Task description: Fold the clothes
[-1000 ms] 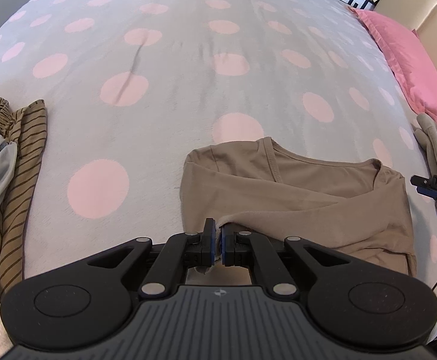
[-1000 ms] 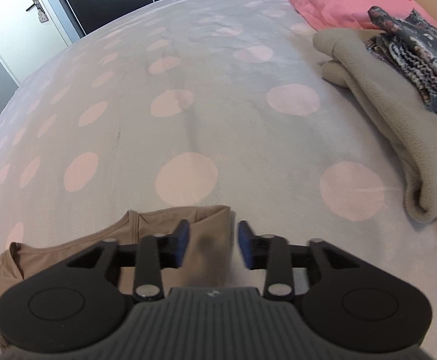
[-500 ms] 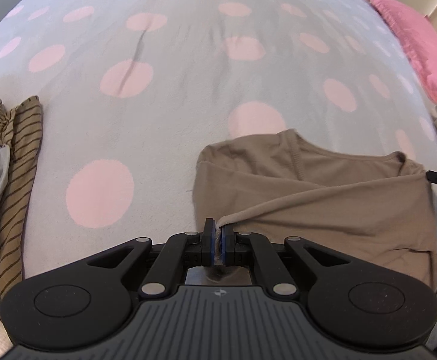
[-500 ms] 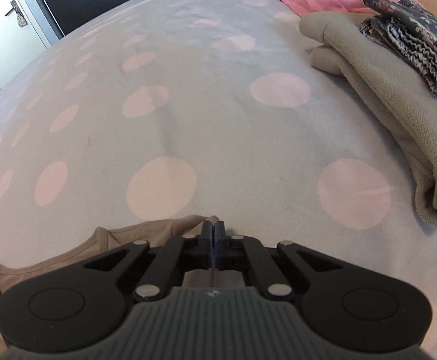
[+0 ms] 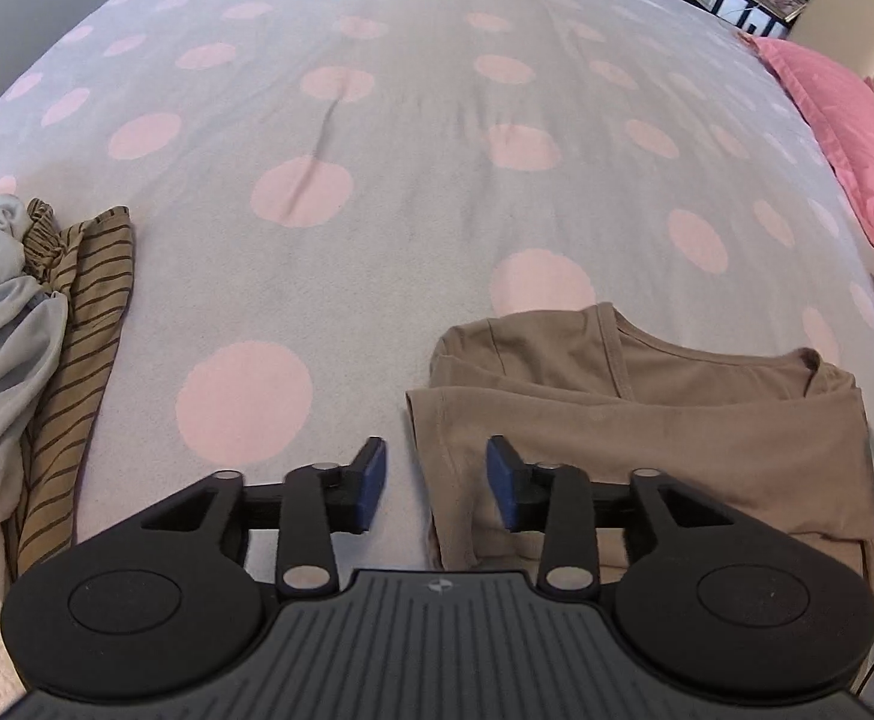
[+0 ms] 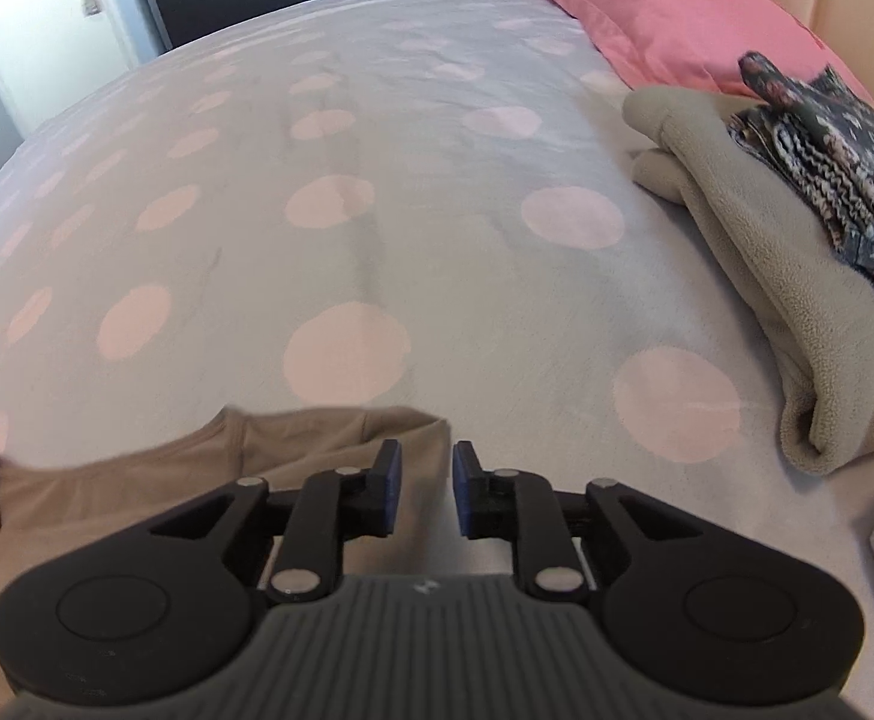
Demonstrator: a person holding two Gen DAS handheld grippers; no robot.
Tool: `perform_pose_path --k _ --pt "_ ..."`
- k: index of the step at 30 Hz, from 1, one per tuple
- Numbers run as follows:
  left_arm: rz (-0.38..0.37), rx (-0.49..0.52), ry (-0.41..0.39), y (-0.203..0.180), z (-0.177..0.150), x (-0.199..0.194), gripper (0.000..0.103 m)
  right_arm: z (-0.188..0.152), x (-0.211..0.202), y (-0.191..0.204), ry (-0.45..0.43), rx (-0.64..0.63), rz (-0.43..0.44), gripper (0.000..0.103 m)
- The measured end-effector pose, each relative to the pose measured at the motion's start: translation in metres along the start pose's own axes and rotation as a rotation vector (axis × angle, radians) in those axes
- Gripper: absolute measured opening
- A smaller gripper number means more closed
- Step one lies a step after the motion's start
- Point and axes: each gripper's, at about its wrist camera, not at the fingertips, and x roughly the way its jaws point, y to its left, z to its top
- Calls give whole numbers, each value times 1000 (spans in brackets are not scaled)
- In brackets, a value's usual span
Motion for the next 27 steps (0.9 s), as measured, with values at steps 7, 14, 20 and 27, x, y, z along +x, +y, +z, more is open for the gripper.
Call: perform_pose_path --k 7,14,20,27 --pt "10 55 63 -5 -24 16 39 -36 -33 13 42 -134 95 23" --pt "10 20 96 -2 -31 32 27 -78 -48 28 87 -316 124 37" --pt "13 30 91 -10 -30 30 5 -111 -44 55 49 -606 13 36" --pt "-6 38 82 -14 -28 21 2 -102 -40 43 53 -595 -34 7"
